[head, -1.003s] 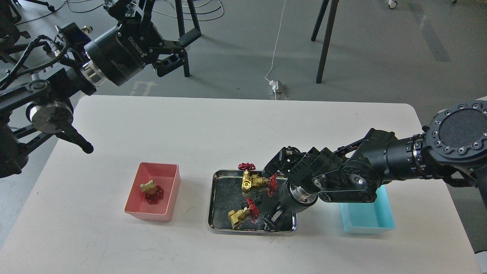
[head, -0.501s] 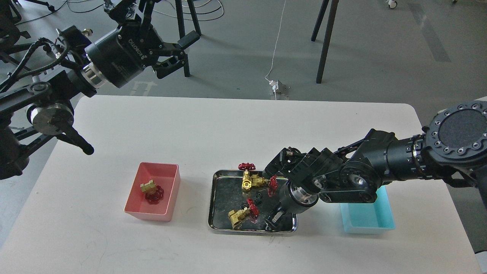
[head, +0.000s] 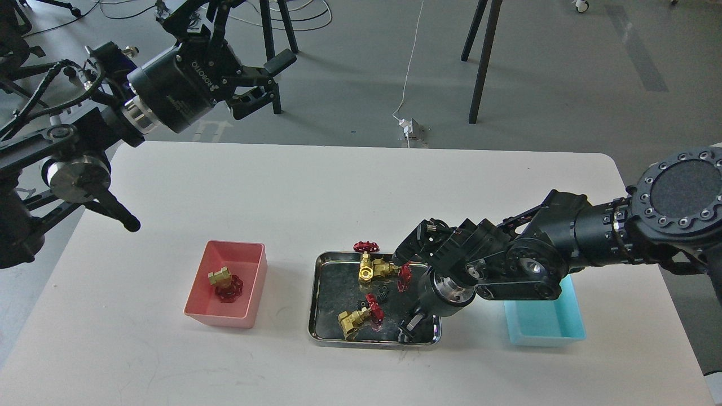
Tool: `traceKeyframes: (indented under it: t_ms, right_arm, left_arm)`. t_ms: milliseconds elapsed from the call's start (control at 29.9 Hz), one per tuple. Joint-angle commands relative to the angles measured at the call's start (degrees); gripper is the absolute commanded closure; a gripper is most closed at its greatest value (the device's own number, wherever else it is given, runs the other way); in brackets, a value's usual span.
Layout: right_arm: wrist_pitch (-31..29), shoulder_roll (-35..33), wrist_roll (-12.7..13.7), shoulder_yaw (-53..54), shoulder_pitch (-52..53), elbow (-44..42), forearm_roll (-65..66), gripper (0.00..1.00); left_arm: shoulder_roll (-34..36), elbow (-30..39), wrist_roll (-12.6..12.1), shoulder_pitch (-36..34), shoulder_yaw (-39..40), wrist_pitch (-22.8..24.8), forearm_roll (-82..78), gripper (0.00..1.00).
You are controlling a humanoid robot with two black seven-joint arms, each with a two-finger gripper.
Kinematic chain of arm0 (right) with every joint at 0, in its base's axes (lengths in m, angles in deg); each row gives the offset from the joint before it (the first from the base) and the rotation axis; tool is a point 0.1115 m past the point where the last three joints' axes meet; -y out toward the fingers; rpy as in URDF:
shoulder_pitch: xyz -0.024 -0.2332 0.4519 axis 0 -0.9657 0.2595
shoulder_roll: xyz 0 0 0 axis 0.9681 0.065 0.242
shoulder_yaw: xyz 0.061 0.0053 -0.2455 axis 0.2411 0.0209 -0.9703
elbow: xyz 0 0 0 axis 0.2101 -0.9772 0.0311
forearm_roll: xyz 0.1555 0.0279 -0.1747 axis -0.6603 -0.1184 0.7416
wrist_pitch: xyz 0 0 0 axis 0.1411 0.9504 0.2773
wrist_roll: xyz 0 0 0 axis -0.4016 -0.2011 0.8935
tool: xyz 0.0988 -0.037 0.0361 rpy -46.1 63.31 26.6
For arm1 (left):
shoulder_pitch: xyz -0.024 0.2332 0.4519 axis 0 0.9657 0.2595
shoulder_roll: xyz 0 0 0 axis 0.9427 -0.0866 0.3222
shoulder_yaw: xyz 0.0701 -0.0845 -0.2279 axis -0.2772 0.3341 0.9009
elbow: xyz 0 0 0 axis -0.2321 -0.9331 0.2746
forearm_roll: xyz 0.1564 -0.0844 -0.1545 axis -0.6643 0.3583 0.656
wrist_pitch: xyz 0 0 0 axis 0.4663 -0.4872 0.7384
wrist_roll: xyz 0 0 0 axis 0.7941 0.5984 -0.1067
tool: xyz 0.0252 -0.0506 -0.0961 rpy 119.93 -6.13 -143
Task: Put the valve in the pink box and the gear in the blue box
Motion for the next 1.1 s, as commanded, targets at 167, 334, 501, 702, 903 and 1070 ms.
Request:
traceKeyframes:
  t_ms: [167,334,501,702,903,1070]
  right_arm:
    - [-0.03,-5.49,-0.18,5.04,10.23,8.94,-3.67,0.86]
    - [-0.21,-27.62,-0.18,5.49,11.82,15.63,-3.77,0.86]
    - [-0.21,-44.35,-0.09,5.49,8.05,19.76,-3.15,0.86]
    - [0.41,-49.47,0.17,7.50,1.99,21.00,-2.89,0.80]
    - [0.41,-51.05,0.61,11.64,-3.56,20.83,-2.45,0.55]
    - [0.41,-51.23,0.52,14.01,-6.02,20.74,-2.62,0.00]
  left_arm:
    - [-1.71,0.00,0.00,0.00,0.07,0.00,-0.05,0.01]
    - [-2.50,0.00,0.00,0.35,-0.02,-0.67,-0.05,0.01]
    - [-4.70,-0.09,0.00,0.44,-0.10,-0.76,-0.13,0.01]
    - [-6.63,-0.61,0.00,1.32,-0.19,-1.81,-0.40,0.01]
    - [-6.72,-0.79,0.00,2.11,-0.10,-1.99,-0.57,0.01]
    - [-7.25,-1.23,0.00,2.11,-0.10,-1.99,-0.57,0.01]
